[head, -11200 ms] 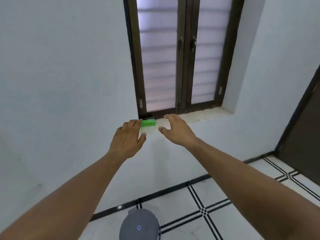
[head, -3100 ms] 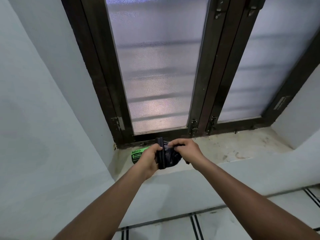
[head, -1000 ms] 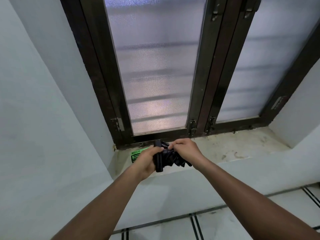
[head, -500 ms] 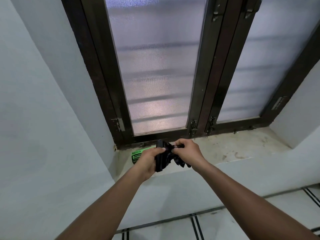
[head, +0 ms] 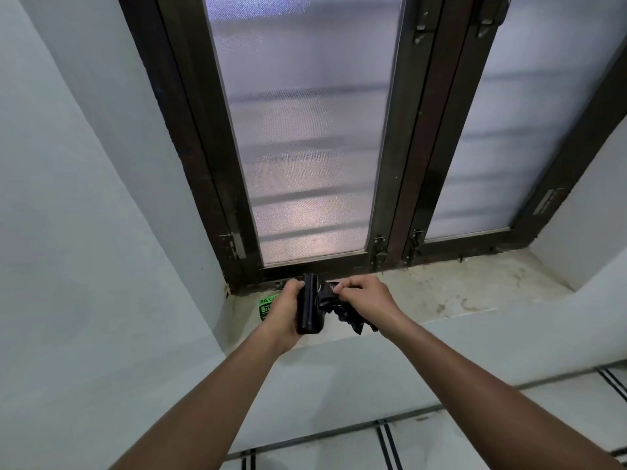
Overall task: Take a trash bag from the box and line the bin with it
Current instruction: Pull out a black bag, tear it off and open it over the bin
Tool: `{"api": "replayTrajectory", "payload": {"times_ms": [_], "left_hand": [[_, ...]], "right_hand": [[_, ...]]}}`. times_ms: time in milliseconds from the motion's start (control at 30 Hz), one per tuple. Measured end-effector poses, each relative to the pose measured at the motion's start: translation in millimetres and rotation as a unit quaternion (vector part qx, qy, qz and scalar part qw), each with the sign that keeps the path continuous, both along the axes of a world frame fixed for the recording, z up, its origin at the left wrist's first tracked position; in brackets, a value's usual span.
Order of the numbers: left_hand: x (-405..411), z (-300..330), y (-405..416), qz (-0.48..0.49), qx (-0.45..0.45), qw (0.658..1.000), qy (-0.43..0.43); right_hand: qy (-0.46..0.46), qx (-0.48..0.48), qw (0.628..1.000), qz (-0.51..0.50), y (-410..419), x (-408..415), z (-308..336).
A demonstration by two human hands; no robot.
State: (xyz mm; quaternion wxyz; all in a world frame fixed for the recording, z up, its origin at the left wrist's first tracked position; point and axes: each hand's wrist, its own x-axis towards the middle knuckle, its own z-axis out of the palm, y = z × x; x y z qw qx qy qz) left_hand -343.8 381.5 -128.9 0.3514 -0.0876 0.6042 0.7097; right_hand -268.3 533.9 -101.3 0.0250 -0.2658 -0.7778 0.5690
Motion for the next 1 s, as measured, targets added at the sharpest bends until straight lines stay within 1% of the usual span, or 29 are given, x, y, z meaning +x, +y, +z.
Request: {"api": "replayTrajectory", "payload": {"times_ms": [33, 133, 233, 400, 500, 567, 767, 867, 1000], "left_hand": [[-1, -1, -1, -0.012, 0.006, 1.000, 0.014], [-2, -3, -2, -0.049, 0.008, 0.998, 0.045], [-1, 0, 0, -0.039, 0.007, 0.999, 0.025], [-1, 0, 1, -0.010, -0.004, 1.000, -0.016], [0, 0, 2, -0.011, 0.019, 0.999, -0.029], [1, 0, 3, -0.016, 0.040, 0.999, -0.019], [2, 0, 3, -0.032, -0.002, 0.999, 0.021], [0, -3, 3, -0.052, -0.011, 0.998, 0.040], [0, -7, 4, -0.068, -0.005, 0.997, 0.046]], "right_hand": [[0.008, -0.001, 1.000, 0.007, 0, 1, 1], [0.015, 0.047, 0.999, -0.002, 3, 1, -3], [0.026, 0.059, 0.998, -0.012, 3, 1, -5], [0.022, 0.047, 0.999, 0.018, 2, 3, -1], [0.002, 0.033, 0.999, 0.013, -1, 3, 2], [-0.005, 0.038, 0.999, 0.003, -2, 1, 2], [0.018, 0.087, 0.996, -0.019, 4, -3, -8], [0.004, 0.103, 0.994, -0.026, 9, -2, -12], [0.002, 0.181, 0.984, -0.006, 11, -3, -19]]}}
